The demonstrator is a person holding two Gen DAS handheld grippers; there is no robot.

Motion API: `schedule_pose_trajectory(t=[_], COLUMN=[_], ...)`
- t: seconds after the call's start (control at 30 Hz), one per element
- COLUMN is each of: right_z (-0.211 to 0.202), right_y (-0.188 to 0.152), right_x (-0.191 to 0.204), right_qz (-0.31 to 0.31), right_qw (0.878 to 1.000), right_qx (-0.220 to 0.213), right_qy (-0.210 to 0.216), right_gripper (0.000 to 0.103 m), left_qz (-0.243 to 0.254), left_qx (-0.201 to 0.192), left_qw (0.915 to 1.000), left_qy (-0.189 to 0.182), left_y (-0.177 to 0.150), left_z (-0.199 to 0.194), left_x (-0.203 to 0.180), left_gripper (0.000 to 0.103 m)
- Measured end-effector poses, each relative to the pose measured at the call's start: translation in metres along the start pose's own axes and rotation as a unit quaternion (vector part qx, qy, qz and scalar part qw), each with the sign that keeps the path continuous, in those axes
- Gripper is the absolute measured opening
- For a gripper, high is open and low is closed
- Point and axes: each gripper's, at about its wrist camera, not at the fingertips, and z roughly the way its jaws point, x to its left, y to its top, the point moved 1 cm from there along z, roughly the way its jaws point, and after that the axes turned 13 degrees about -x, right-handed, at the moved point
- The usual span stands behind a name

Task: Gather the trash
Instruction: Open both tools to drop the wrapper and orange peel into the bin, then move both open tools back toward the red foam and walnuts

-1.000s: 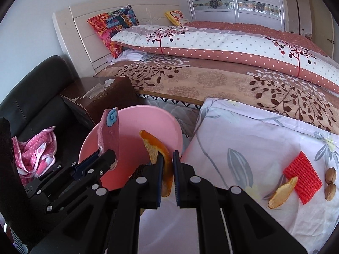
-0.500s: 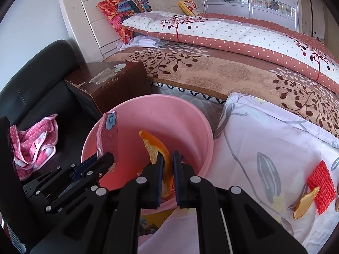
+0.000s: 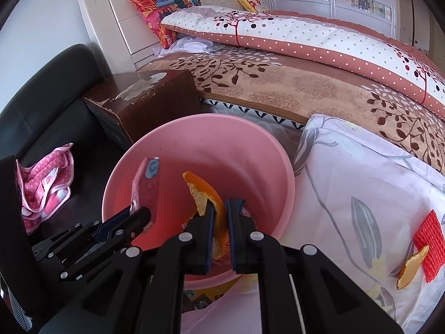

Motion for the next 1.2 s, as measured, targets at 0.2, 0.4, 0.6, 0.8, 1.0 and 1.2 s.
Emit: schedule_pose_trajectory(t=[0.2,0.4,0.6,0.8,1.0,1.2], right_z=[0.0,-0.003,-0.01,-0.022,-0.041,-0.065], right_y=[0.001,0.002,0.001,0.0,-0.008,-0.021], right_x=[-0.001,-0.002,-0.007,-0.014,-0.021,-0.033], right_qz=[0.004,0.002,0.006,0.009,0.005,0.005], right_qw=[1.0,1.0,1.0,1.0,0.999,0.999], right_qx=[-0.002,-0.009,-0.014,-0.024,-0.033,-0.036], right_qy=[0.005,0.004,0.004,0.0,-0.01,-0.023], right_gripper=[0.009,0.021,0.028,0.028,0.029,0.029], left_qz=[-0.011,-0.012,-0.011,-0.002,0.006,0.025], left_qx=[-0.007,-0.007,-0.011,-0.021,-0.027,-0.033], left_qw=[0.9999,0.9999,0.9999,0.9997,0.9994,0.9988], left_qy=[-0.002,-0.003,-0.002,-0.011,-0.021,-0.028], left_y=[0.001,0.001,0.003,0.004,0.004,0.0], left_z=[-0.002,-0.003,-0.007,-0.017,-0.026,-0.036], left_x=[0.002,0.002,0.0,-0.007,-0.017,-0.034], left_gripper=[0.035,0.036,0.036,0.036,0.036,0.035])
